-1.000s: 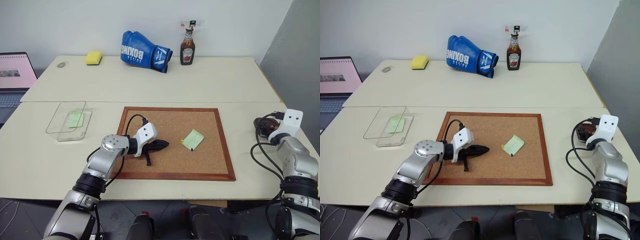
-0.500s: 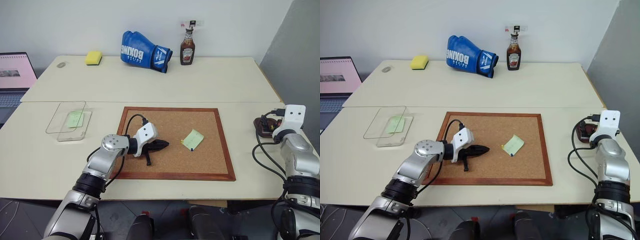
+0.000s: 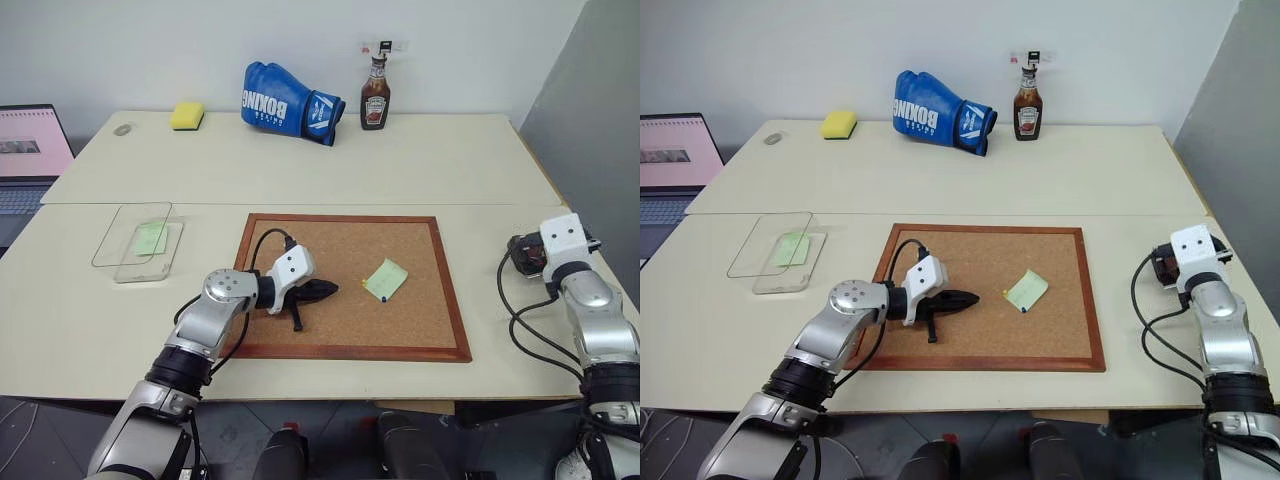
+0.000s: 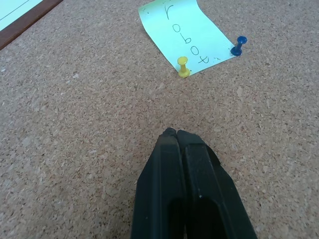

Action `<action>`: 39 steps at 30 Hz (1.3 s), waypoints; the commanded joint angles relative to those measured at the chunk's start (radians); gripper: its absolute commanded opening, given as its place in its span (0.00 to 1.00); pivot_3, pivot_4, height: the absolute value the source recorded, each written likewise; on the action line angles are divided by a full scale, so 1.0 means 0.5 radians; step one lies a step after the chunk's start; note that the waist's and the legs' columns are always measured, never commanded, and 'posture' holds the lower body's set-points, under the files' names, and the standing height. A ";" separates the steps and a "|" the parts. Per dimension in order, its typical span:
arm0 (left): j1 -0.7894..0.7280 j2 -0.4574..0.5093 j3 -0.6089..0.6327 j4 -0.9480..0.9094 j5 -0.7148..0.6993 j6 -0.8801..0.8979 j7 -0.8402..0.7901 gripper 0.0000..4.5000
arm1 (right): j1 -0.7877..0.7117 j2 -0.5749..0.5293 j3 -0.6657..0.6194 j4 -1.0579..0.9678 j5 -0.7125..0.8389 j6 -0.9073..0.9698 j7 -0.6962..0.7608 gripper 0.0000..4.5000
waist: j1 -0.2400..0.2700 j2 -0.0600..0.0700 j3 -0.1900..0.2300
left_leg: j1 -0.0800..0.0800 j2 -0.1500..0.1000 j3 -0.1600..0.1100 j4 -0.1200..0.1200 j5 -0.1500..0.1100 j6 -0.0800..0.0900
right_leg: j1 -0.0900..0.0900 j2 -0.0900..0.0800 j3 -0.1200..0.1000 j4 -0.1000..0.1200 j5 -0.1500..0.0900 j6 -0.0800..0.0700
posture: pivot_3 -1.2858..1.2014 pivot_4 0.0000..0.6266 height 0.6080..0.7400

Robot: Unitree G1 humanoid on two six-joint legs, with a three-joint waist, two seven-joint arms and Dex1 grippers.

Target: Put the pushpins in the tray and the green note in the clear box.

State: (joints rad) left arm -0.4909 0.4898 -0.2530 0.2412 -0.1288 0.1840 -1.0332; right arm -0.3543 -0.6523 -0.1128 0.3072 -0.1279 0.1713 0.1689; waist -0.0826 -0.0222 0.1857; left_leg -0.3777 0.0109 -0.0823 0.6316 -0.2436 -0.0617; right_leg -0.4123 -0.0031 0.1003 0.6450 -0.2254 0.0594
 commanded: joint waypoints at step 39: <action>0.069 0.033 -0.049 0.028 0.086 0.027 -0.029 0.00 | 0.145 0.448 0.368 -1.514 1.319 0.718 0.630 1.00 | 0.002 -0.002 0.001 | 0.007 0.002 -0.005 -0.001 0.000 0.000 | 0.008 0.001 -0.004 -0.001 -0.006 -0.010 | 0.52 0.24 1.00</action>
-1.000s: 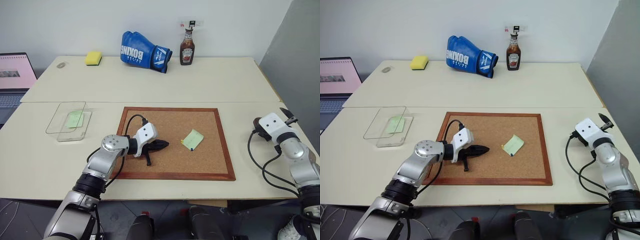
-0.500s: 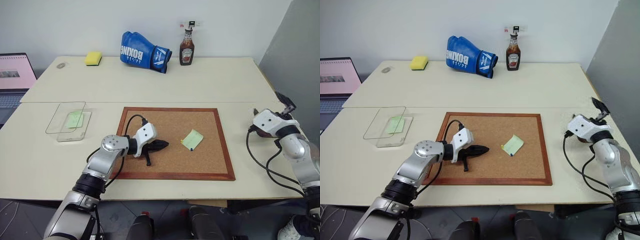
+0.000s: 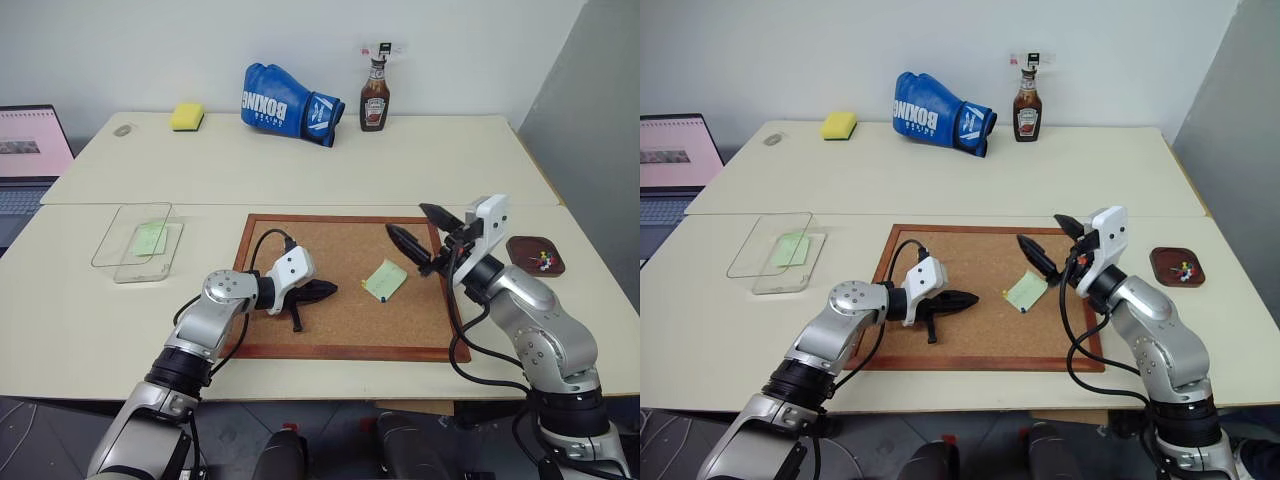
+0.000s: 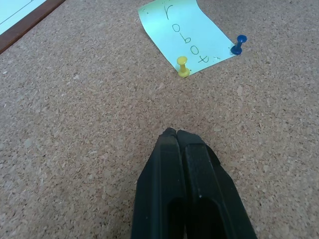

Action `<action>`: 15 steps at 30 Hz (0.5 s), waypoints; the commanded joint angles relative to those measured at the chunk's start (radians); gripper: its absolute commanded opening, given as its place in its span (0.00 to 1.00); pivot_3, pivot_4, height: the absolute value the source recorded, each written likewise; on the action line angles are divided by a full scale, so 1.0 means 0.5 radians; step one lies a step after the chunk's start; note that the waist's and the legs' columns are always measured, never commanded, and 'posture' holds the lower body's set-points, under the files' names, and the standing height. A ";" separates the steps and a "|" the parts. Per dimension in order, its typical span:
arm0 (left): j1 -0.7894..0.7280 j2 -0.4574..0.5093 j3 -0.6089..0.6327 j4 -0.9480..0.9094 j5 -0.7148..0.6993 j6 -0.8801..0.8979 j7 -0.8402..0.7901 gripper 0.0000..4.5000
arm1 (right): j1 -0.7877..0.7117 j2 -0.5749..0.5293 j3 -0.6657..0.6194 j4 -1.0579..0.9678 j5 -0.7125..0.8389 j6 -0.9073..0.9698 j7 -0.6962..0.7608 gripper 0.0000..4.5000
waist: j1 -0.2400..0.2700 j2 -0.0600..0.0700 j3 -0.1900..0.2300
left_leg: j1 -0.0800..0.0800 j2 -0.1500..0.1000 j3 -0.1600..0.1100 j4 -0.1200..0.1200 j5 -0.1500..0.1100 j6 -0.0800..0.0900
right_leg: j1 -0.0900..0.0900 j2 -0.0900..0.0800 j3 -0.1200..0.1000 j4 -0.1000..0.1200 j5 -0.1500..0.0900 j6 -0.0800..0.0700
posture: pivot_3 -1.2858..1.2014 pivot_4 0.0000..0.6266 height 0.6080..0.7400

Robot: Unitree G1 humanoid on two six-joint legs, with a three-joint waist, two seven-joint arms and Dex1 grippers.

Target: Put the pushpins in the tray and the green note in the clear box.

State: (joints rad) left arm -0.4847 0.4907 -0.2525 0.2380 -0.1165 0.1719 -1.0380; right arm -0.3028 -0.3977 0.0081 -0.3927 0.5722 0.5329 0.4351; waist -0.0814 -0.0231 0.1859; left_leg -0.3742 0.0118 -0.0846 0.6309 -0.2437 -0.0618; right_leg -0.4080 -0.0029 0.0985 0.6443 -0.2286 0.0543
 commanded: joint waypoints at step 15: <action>0.065 0.055 -0.051 0.007 0.056 0.070 -0.029 0.00 | 0.243 -0.161 0.466 0.378 -0.583 -0.489 0.455 1.00 | -0.002 -0.001 0.000 | -0.001 0.000 0.001 -0.001 0.000 0.000 | -0.003 0.000 0.000 0.000 0.000 0.000 | 0.52 0.24 1.00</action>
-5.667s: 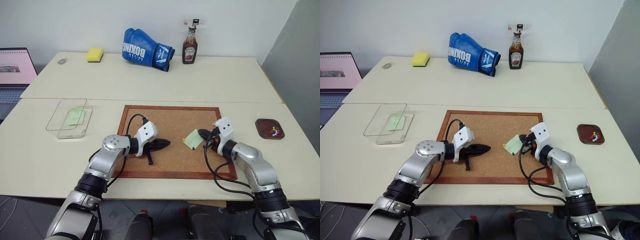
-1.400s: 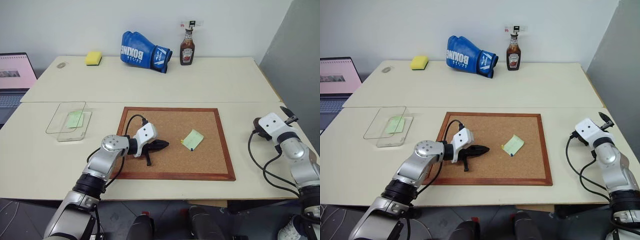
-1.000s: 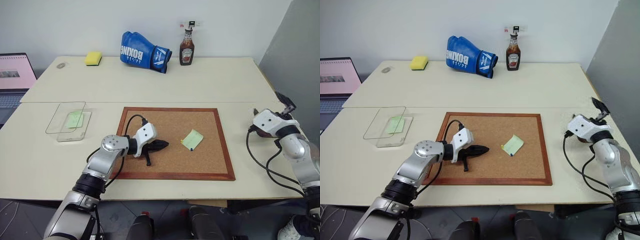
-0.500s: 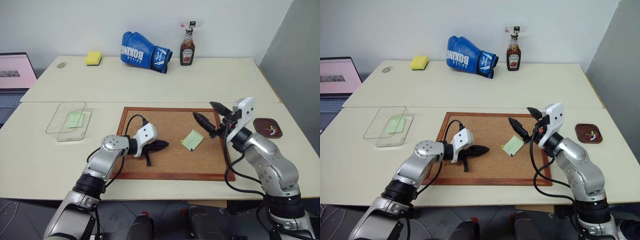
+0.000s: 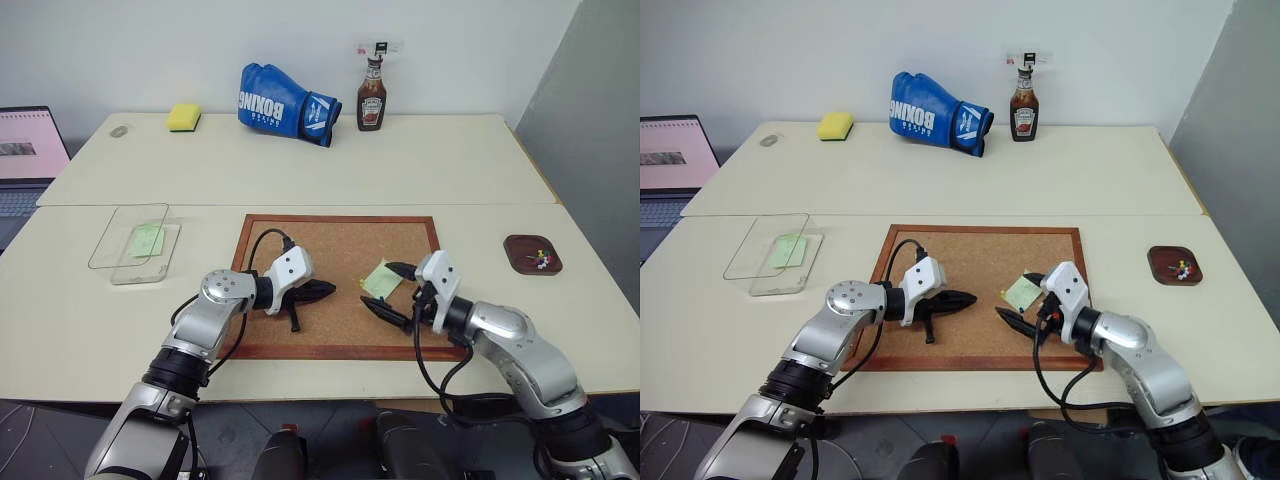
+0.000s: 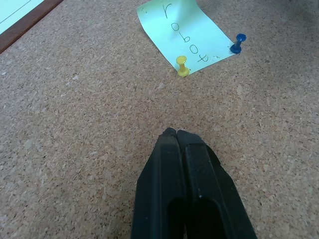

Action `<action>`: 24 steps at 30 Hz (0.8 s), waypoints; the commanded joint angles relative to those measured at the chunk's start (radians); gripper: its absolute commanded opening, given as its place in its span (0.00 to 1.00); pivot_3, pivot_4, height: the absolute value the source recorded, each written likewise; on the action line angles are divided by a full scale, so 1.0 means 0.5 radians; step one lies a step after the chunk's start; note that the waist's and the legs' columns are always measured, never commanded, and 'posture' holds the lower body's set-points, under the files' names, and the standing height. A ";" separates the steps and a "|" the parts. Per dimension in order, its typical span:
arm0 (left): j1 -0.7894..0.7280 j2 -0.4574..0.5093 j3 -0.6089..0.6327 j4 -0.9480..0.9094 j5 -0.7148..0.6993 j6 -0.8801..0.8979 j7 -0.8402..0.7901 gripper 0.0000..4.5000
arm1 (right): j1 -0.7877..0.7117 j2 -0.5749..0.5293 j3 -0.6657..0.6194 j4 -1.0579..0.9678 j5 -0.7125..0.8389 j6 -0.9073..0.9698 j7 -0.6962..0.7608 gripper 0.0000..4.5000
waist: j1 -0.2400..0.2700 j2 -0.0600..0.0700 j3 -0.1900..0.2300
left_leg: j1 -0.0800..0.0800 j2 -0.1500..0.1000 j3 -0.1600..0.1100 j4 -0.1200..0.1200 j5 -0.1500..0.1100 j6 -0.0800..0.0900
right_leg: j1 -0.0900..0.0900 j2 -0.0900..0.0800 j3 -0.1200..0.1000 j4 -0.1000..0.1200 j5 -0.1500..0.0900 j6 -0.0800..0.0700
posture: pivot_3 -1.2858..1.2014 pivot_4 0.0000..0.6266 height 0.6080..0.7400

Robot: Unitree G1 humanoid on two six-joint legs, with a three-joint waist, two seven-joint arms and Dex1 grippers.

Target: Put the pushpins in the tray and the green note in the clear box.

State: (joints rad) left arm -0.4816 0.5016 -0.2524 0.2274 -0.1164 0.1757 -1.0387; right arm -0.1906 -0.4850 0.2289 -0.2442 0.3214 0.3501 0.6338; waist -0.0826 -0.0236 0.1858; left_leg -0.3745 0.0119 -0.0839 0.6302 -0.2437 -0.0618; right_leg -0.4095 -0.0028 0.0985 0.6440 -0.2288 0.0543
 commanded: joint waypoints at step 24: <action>0.059 0.039 -0.047 0.010 0.052 0.083 -0.024 0.00 | -0.041 0.178 -0.002 0.319 -0.190 -0.234 0.109 0.12 | -0.002 0.000 0.000 | 0.000 0.000 0.000 0.000 0.000 0.000 | 0.000 0.000 0.000 0.000 0.000 0.000 | 0.52 0.24 1.00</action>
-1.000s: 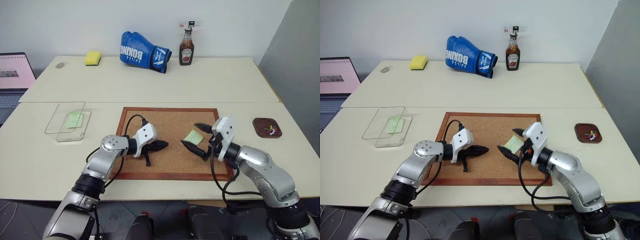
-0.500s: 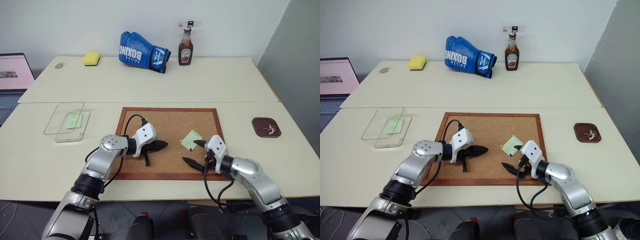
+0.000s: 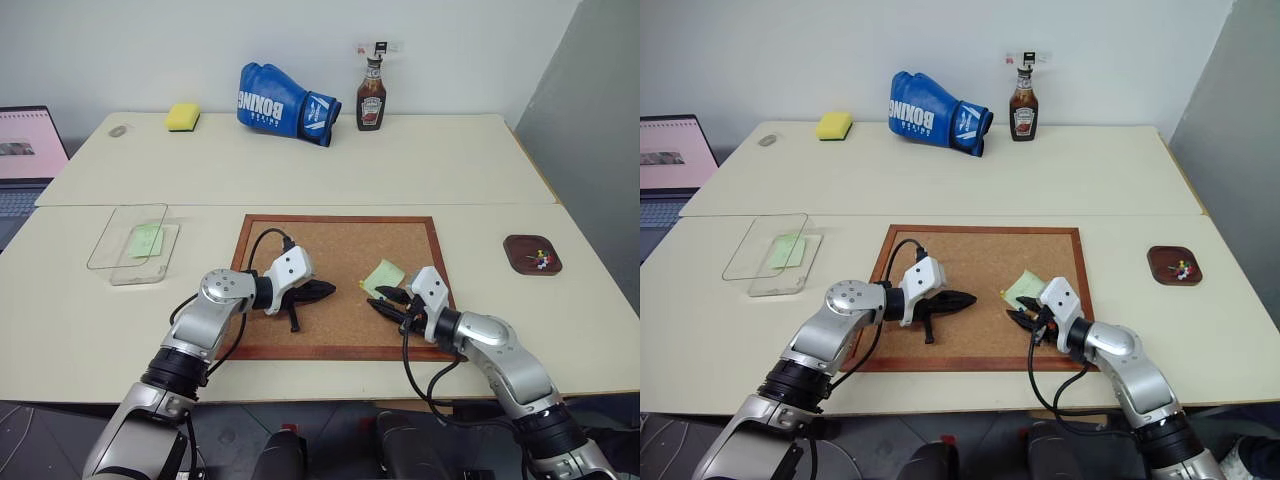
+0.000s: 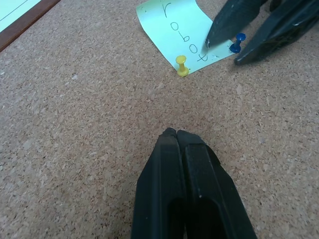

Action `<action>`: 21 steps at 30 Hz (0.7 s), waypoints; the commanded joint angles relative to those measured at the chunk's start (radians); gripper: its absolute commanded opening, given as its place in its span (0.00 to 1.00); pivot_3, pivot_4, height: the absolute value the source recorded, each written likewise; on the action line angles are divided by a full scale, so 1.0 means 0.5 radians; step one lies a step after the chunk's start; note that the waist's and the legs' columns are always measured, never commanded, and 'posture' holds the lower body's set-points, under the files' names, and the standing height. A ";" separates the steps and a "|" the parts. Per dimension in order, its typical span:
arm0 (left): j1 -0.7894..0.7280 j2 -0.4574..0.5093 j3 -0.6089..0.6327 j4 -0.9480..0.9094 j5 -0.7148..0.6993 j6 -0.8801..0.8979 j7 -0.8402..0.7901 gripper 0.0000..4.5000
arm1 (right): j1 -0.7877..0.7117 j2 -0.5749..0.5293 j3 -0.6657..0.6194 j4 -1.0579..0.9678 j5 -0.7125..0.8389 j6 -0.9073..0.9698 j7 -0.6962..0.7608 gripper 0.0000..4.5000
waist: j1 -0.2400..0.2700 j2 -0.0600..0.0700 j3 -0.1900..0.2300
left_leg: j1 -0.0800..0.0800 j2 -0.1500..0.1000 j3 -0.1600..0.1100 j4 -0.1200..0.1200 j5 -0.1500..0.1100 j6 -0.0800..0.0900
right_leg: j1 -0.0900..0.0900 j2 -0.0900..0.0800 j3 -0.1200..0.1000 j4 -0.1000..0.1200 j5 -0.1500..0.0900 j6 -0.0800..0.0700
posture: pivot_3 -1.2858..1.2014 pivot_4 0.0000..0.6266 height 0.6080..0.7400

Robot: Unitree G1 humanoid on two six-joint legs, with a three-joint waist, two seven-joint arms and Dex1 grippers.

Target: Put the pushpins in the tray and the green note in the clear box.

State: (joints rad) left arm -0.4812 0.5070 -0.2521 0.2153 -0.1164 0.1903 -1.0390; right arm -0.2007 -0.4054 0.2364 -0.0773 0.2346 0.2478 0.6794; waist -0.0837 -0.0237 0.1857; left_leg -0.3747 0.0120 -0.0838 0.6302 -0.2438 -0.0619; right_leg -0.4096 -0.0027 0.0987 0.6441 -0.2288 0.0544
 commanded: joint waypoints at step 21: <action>0.064 0.068 -0.099 0.057 0.113 0.055 -0.033 0.00 | -0.053 0.045 -0.202 -0.384 0.169 0.227 -0.029 0.00 | -0.002 0.000 0.000 | -0.001 0.000 0.000 0.000 0.000 0.000 | -0.003 0.000 0.000 0.001 0.000 0.000 | 0.52 0.24 1.00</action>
State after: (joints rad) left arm -0.4821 0.5167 -0.2639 0.2078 -0.1090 0.1917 -1.0389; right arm -0.2178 -0.3855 0.1628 -0.2280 0.2973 0.3449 0.6718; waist -0.0846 -0.0239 0.1856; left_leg -0.3753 0.0121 -0.0840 0.6301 -0.2438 -0.0619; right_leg -0.4108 -0.0025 0.0985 0.6444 -0.2288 0.0544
